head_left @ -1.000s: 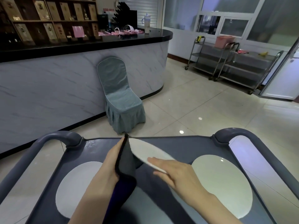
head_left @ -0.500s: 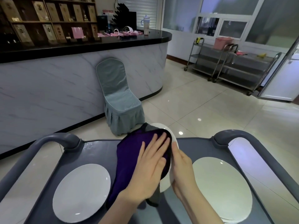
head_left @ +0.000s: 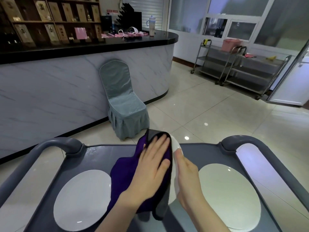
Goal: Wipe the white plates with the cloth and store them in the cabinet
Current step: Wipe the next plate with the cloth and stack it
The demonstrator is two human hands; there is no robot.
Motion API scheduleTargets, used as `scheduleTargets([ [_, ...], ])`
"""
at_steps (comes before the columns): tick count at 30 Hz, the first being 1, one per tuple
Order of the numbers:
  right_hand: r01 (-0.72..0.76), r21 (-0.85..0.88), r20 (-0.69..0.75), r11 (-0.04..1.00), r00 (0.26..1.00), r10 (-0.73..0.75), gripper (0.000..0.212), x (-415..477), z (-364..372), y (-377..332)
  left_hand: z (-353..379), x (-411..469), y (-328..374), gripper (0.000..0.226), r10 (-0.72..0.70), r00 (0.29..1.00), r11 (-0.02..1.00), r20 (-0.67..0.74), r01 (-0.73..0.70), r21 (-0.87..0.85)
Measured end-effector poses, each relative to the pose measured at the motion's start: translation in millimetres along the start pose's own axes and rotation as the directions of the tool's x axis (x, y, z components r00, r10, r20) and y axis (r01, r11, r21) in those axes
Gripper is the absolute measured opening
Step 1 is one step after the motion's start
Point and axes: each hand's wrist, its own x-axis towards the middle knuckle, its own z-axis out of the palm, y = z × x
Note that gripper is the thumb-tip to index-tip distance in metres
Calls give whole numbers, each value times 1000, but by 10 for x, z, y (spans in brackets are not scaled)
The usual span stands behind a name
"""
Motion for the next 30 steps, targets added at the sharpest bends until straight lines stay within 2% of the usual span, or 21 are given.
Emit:
scheduleTargets([
  [2,-14,-9,-3,1000,1000,14,37,-24,2,18,-19,100,-127,54,-98,994,994,-40,96,-55],
  [4,-7,-12,-6,1000,1000,7,35,-4,-11,6,36,60,-169,57,-44,997,999,-65,46,20],
  [7,15,-30,-6,999,1000,-15,37,73,-10,-28,151,-185,21,65,60,998,992,22,-62,111],
  [10,0,-36,15,999,1000,0,38,94,-16,-29,185,-233,119,62,61,997,984,48,-68,164],
  [12,-1,-64,15,998,1000,2,36,78,-22,-8,133,-128,98,60,43,999,990,23,-46,135],
  [14,-6,-105,30,994,1000,9,38,34,-15,21,62,10,34,58,-24,1000,999,-11,24,37],
  [16,-31,-80,29,996,999,33,50,16,-25,55,22,167,-162,56,-121,992,989,-39,117,-95],
  [18,-48,-46,0,998,999,48,55,31,-77,0,-14,278,-413,61,-161,986,978,-38,154,-142],
  [20,-62,-3,-14,998,998,62,50,84,-157,-88,-18,215,-598,69,-173,985,974,-21,168,-153],
  [24,-62,116,-51,991,996,68,36,163,-290,-220,207,-277,-540,59,-236,968,943,-81,207,-261],
  [28,-102,234,-99,967,987,128,39,172,-339,-173,432,-481,-337,59,-190,969,971,-155,161,-179],
  [30,-108,233,-98,967,986,134,37,149,-357,-170,350,-402,-323,58,-179,975,975,-130,159,-154],
])
